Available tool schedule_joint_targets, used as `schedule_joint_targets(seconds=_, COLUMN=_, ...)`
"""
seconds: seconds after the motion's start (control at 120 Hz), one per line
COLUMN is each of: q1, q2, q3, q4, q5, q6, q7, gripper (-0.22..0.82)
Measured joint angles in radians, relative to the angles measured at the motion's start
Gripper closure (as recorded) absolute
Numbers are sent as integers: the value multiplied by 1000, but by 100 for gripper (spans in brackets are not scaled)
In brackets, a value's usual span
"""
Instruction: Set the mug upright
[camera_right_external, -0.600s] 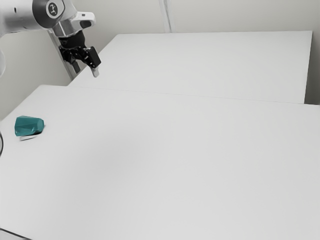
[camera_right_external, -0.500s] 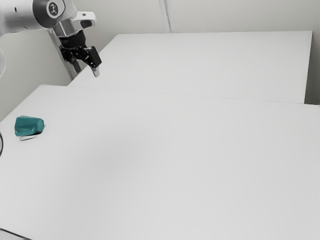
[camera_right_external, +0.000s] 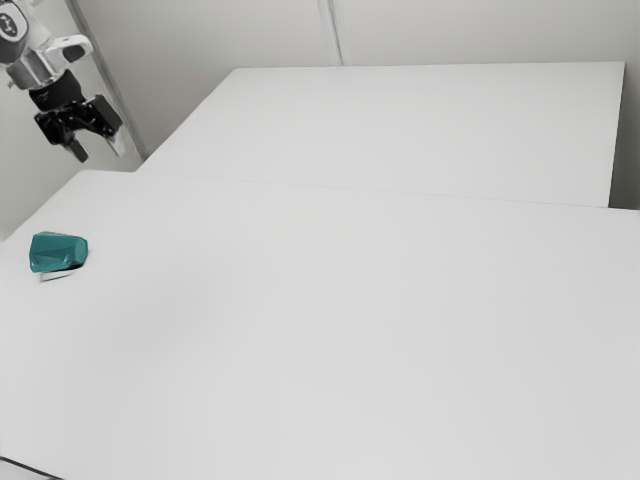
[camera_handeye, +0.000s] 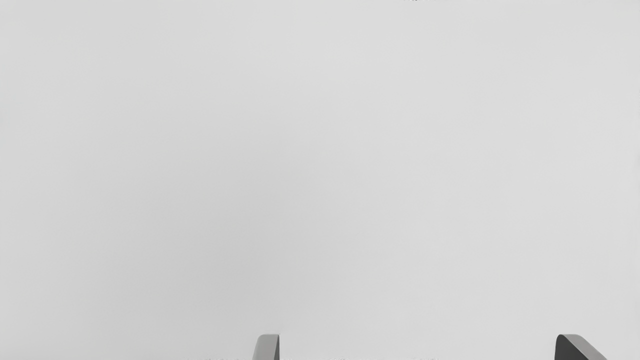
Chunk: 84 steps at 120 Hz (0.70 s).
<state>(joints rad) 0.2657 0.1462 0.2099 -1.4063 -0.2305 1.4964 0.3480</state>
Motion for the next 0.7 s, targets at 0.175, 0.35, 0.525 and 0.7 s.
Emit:
schedule_joint_targets(seconds=0.175, q1=260, q2=133, q3=-12, q4=55, q5=-159, q6=-65, q7=128, gripper=0)
schedule_joint_targets(seconds=0.35, q1=482, q2=311, q3=-90, q4=185, q5=-228, q6=-98, q7=254, gripper=0)
schedule_joint_targets(seconds=0.525, q1=662, q2=456, q3=-205, q4=349, q5=-245, q6=-111, q7=361, gripper=0)
schedule_joint_targets(seconds=0.7, q1=753, q2=578, q3=-289, q4=509, q5=-251, q6=-92, q7=446, gripper=0)
